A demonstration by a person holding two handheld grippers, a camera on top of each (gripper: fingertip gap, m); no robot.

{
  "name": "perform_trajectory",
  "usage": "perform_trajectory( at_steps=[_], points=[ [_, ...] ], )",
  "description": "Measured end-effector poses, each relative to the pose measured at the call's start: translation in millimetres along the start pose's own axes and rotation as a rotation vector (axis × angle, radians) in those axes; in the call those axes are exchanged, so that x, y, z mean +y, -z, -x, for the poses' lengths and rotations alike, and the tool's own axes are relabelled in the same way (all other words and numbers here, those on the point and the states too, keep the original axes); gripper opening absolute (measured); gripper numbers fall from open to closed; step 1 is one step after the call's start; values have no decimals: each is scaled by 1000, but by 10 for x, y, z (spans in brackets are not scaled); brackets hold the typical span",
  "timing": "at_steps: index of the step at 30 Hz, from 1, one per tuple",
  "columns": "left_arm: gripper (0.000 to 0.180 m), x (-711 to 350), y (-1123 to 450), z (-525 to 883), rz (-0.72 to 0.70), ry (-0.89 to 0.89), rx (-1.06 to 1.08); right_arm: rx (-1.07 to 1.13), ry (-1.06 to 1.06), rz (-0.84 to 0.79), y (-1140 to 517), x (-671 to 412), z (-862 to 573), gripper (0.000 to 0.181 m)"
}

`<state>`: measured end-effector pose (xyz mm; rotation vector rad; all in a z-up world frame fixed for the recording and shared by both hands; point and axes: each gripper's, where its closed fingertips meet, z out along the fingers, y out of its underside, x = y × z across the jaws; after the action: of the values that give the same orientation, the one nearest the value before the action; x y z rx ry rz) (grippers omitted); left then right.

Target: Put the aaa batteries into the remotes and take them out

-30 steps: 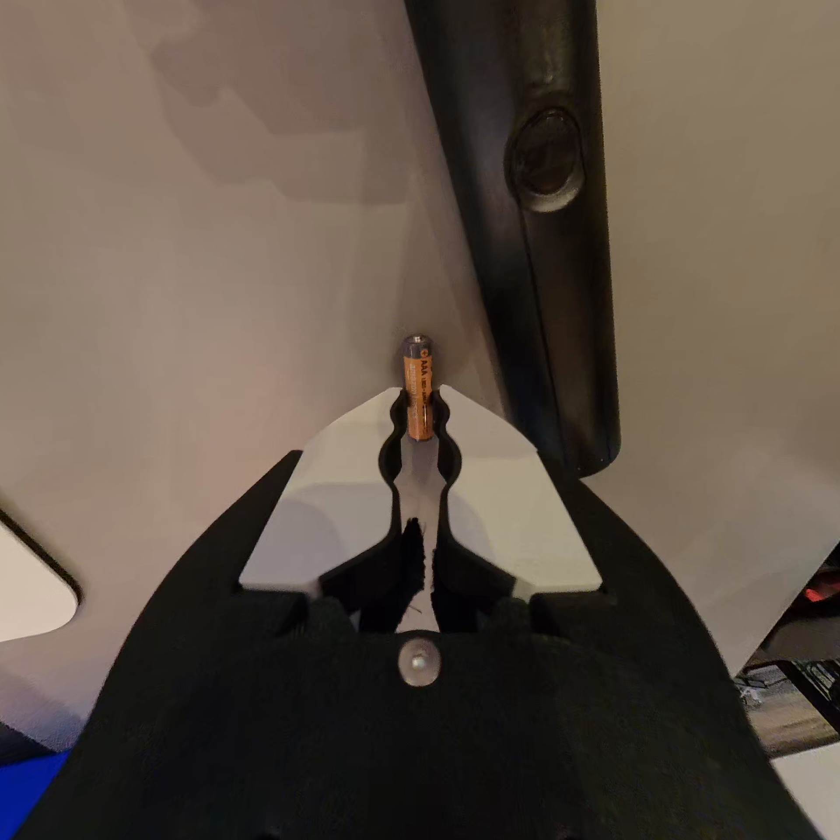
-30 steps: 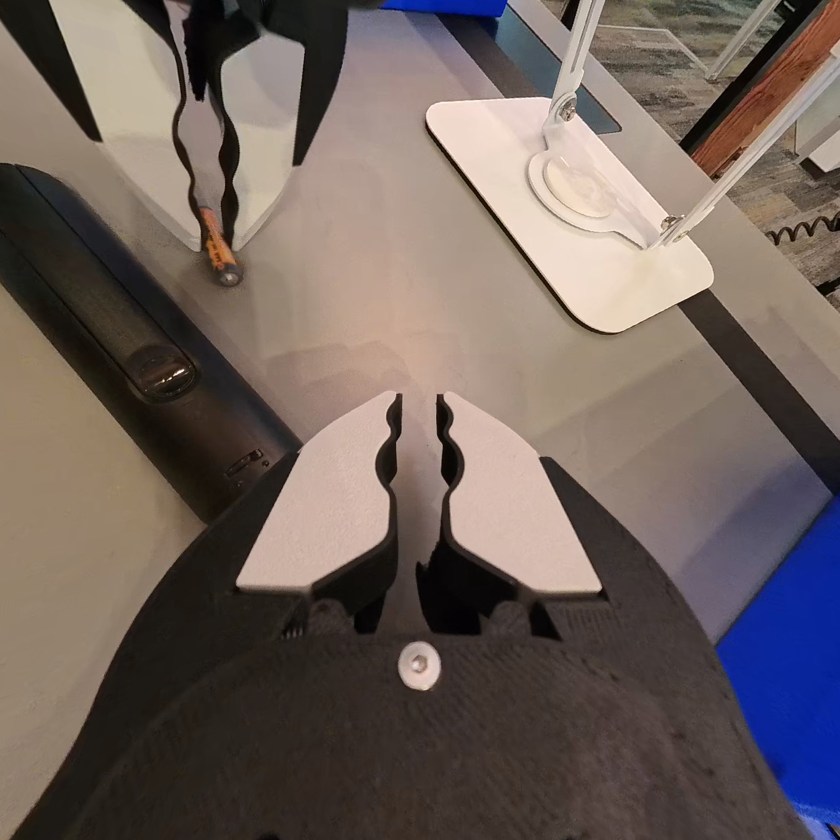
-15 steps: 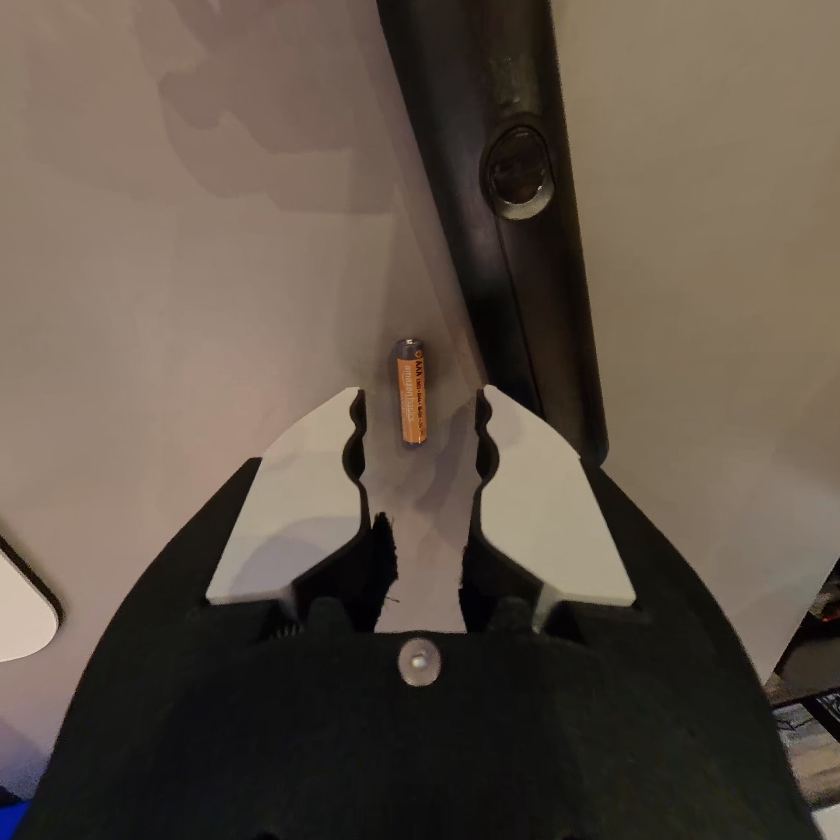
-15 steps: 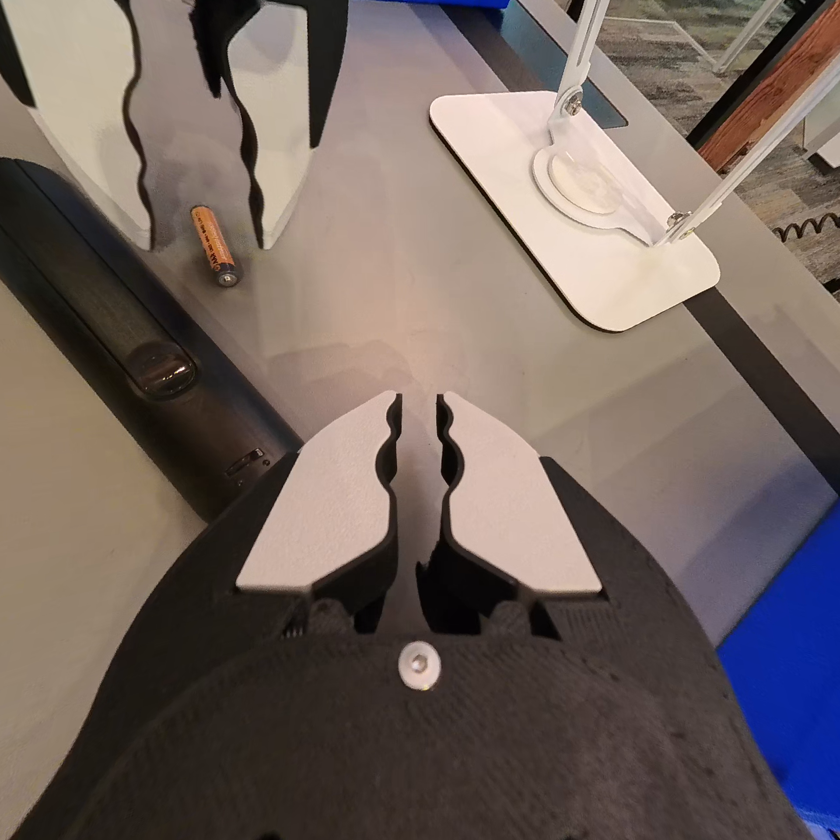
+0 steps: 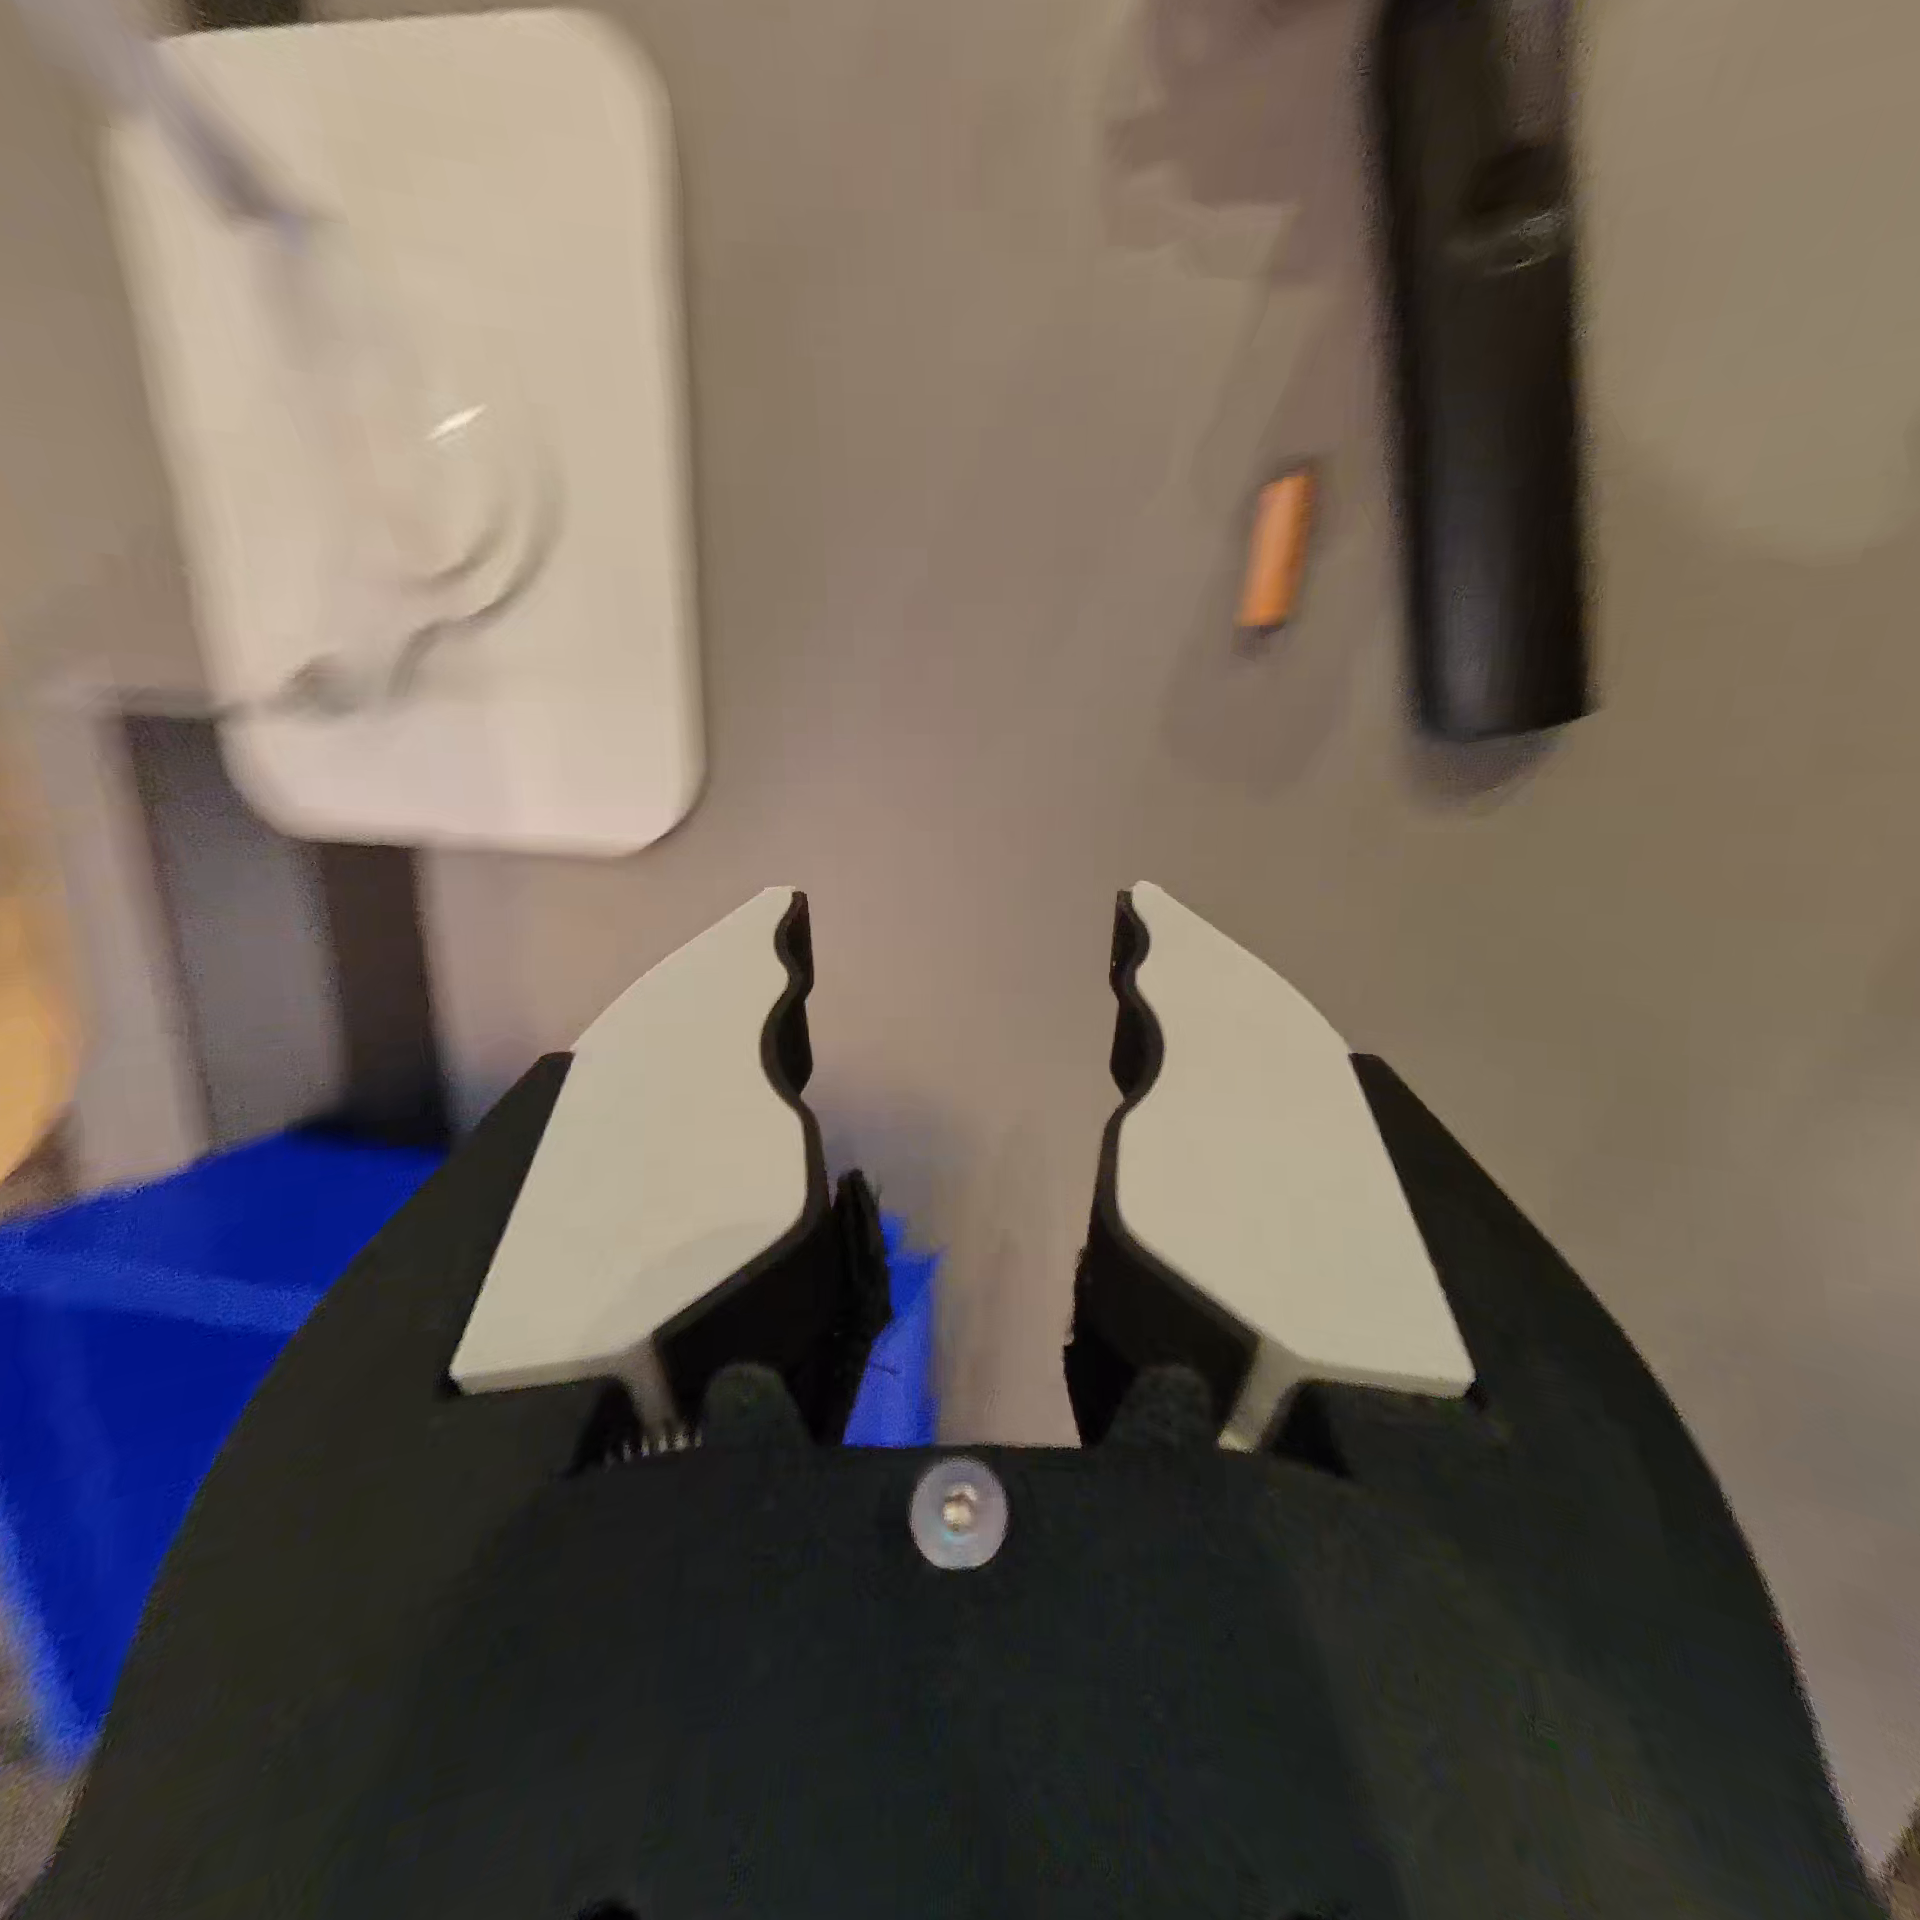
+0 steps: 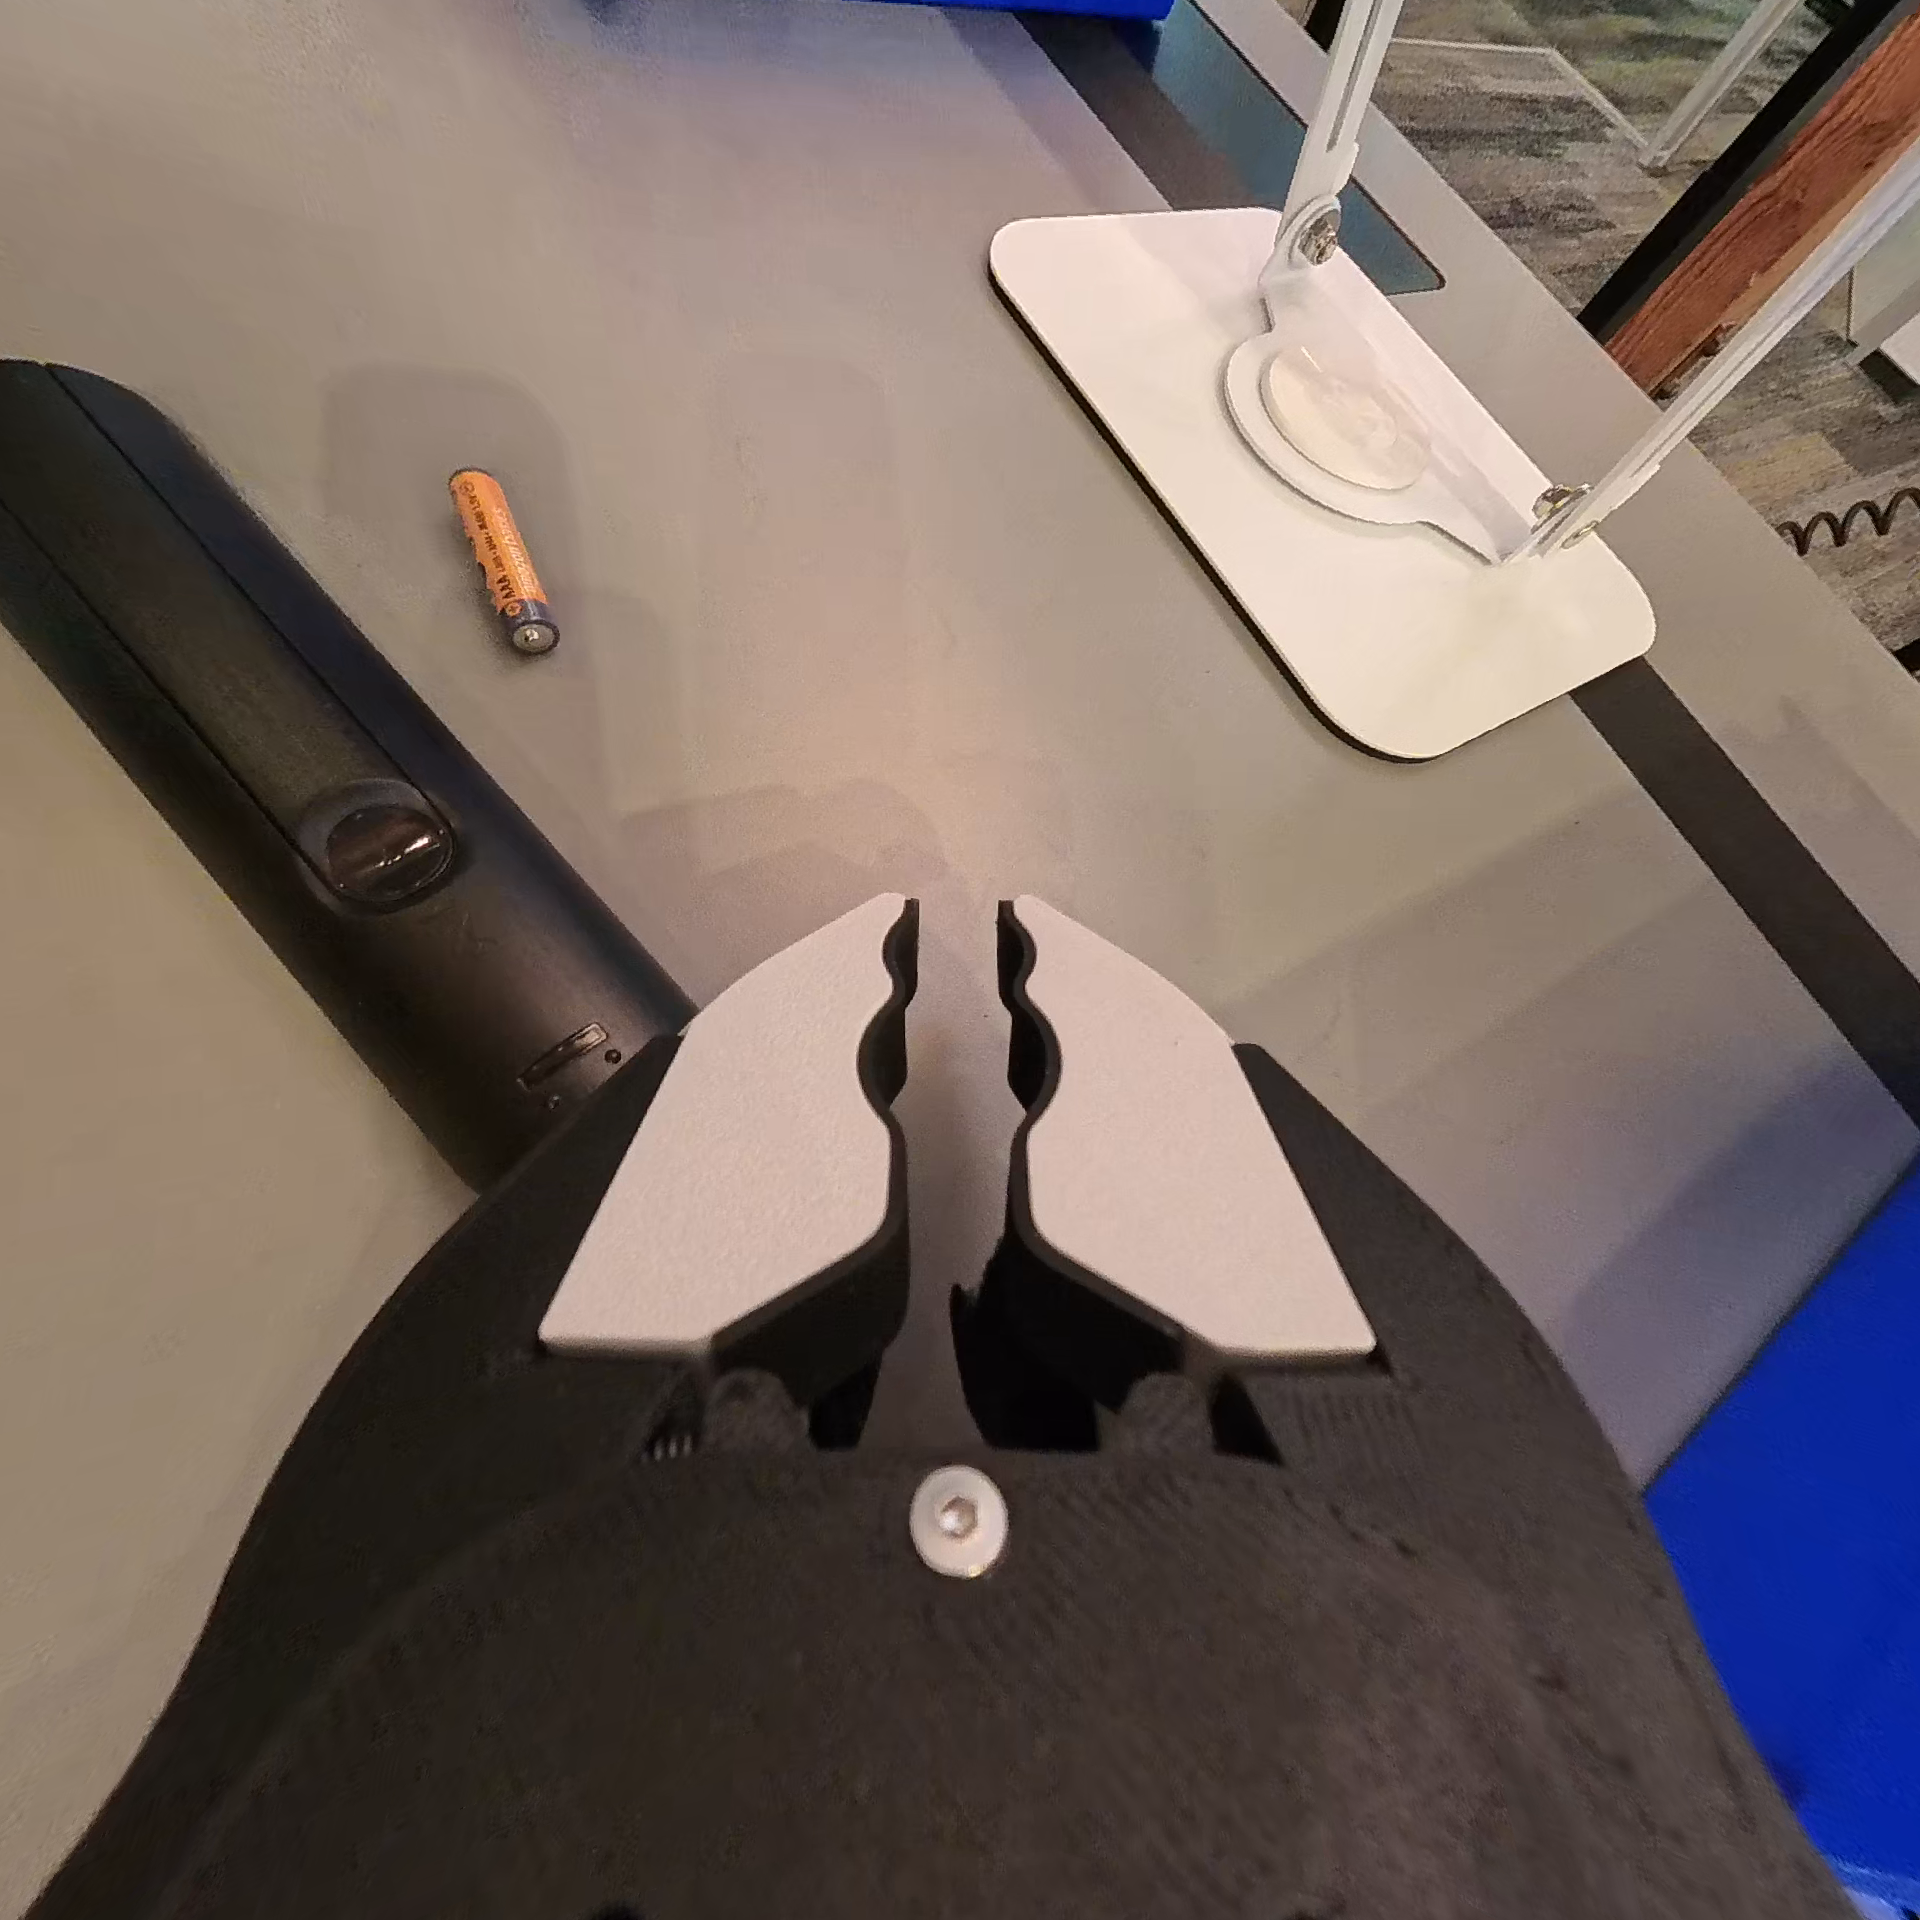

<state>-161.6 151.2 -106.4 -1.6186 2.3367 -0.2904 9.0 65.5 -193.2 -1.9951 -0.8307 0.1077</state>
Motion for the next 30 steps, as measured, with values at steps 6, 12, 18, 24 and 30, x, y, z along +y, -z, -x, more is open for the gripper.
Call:
perform_trajectory(
  at_steps=[6,12,18,24,30],
  points=[
    [59,1254,714,1372,193,89,-322,-1,7,11,-14,12,6,14],
    [59,2395,315,2135,496,118,-302,3,5,11,-12,11,0,14],
    [58,2901,-149,2486,596,119,-258,4,9,14,-16,14,2,14],
    [58,3108,-286,2612,617,191,-196,13,12,17,-19,18,-5,14],
    [58,3164,-372,2650,668,154,-152,16,15,18,-20,18,-6,14]
  ],
)
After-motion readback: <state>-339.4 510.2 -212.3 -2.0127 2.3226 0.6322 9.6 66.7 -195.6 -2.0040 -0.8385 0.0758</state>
